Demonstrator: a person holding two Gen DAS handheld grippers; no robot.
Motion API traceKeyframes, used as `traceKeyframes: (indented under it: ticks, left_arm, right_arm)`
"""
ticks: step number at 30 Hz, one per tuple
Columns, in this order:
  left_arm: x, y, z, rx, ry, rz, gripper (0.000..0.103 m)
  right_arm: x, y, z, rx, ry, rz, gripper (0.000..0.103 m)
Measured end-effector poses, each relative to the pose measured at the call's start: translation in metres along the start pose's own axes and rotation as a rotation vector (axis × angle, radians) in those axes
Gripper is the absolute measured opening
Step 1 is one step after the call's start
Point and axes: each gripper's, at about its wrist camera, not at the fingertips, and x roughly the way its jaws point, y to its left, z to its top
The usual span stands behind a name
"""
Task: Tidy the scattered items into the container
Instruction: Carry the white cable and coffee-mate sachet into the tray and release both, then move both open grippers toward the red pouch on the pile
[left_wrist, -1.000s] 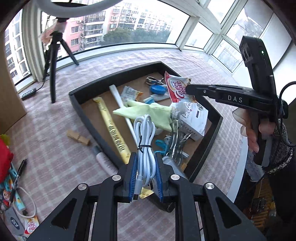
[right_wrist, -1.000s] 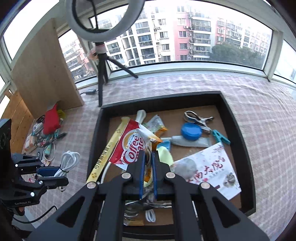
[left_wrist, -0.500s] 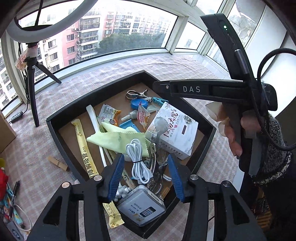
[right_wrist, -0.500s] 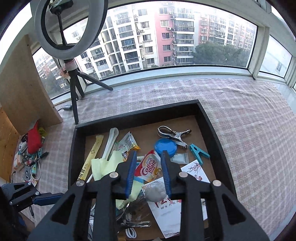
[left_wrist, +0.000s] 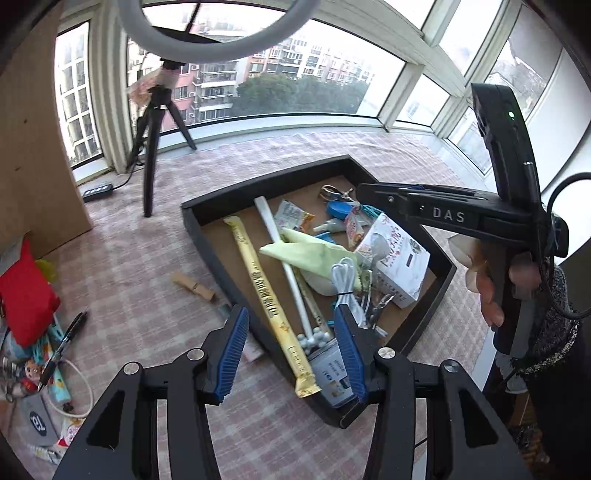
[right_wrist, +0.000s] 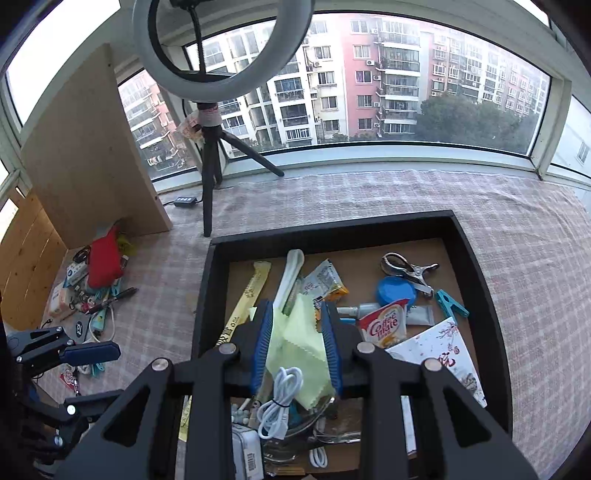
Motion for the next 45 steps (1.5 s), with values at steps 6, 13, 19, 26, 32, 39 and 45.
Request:
traceKeyframes:
  ticks: [6, 13, 19, 26, 32, 39, 45]
  left_arm:
    - [-0.035, 0.065, -0.025, -0.115, -0.043, 0.112, 0.046]
    - [-0.071, 0.163, -0.07, -0.333, -0.137, 0.266, 0.046]
    - [-0.074, 0.233, -0.095, -0.493, -0.158, 0.307, 0.046]
    - [-0.059, 0.276, -0.083, -0.542, -0.178, 0.283, 0.046]
    - [-0.041, 0.299, -0.071, -0.563, -0.16, 0.257, 0.046]
    - [-0.026, 0.311, -0.062, -0.549, -0.139, 0.267, 0.046]
    - [-0.016, 0.323, -0.059, -0.571, -0.14, 0.252, 0.047]
  right_arm:
    - [0.01, 0.043, 0.002, -0.064, 0.015, 0.073, 0.027]
    - [0.033, 0.104, 0.002, -0.076, -0.014, 0.168, 0.027]
    - [0.079, 0.177, 0.011, -0.121, 0.043, 0.276, 0.027]
    - [0.13, 0.254, 0.035, -0.23, 0.104, 0.345, 0.027]
    - [0.174, 0.29, 0.049, -0.284, 0.149, 0.365, 0.027]
    - [0.21, 0.303, 0.059, -0.288, 0.198, 0.403, 0.027]
    - [0.225, 0.307, 0.065, -0.281, 0.211, 0.427, 0.033]
